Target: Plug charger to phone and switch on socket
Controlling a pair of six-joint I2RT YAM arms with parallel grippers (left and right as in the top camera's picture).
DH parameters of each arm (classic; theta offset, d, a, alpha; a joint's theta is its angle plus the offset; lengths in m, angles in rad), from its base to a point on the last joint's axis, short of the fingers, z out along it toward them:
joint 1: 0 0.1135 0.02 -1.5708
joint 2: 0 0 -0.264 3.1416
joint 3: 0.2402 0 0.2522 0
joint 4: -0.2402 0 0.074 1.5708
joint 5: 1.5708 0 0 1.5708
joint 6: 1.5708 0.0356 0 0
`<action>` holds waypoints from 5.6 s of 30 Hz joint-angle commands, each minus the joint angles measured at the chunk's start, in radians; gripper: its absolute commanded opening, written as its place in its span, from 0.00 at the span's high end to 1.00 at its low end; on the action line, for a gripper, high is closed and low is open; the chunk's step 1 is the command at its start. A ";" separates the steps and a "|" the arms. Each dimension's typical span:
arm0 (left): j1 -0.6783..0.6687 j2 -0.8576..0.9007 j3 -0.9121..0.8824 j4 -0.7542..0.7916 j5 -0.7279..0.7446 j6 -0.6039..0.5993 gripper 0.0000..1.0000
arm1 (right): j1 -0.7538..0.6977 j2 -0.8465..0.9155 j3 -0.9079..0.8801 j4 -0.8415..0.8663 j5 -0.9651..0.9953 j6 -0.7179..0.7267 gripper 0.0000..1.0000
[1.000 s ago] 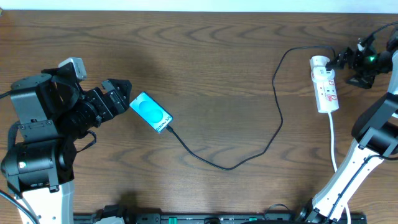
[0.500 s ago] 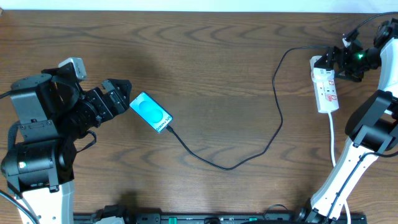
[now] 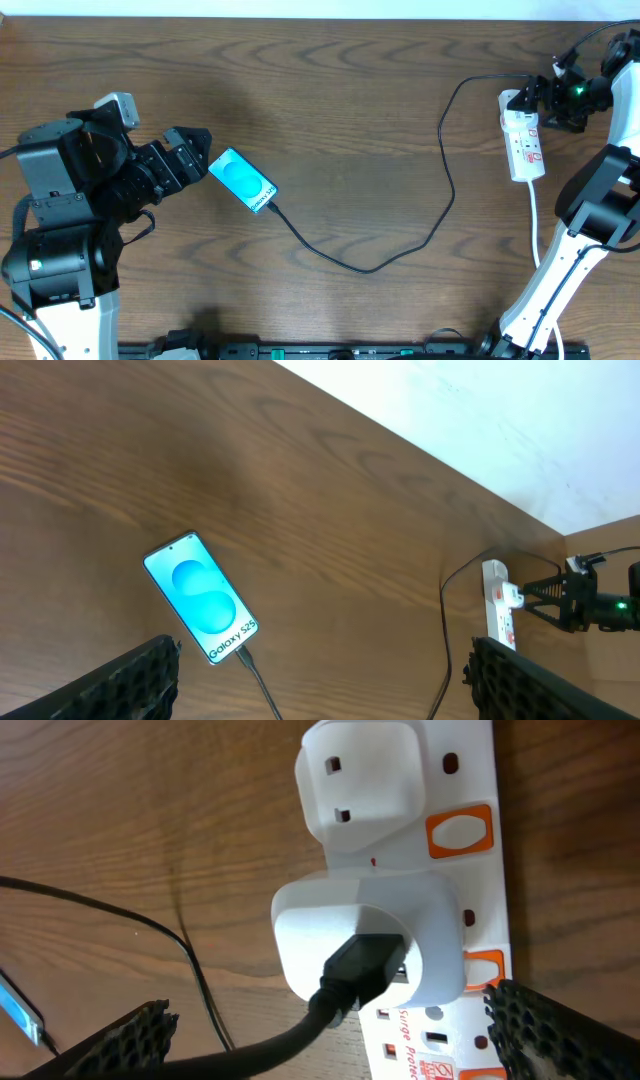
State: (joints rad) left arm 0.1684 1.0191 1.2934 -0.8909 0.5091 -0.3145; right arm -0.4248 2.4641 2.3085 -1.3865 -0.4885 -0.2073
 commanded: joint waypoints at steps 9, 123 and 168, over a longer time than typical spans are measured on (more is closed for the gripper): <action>0.001 0.000 0.015 -0.003 -0.009 0.003 0.08 | -0.003 0.026 -0.007 -0.002 0.011 0.027 0.01; 0.001 -0.001 0.015 0.002 -0.009 0.004 0.08 | 0.449 -0.677 0.456 -0.312 0.517 0.275 0.01; -0.118 -0.179 -0.077 -0.175 -0.411 0.008 0.08 | 0.449 -0.678 0.456 -0.311 0.517 0.274 0.01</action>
State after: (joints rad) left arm 0.1116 0.9298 1.2724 -1.0428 0.2977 -0.3138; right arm 0.0181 1.7996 2.7667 -1.6951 0.0193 0.0528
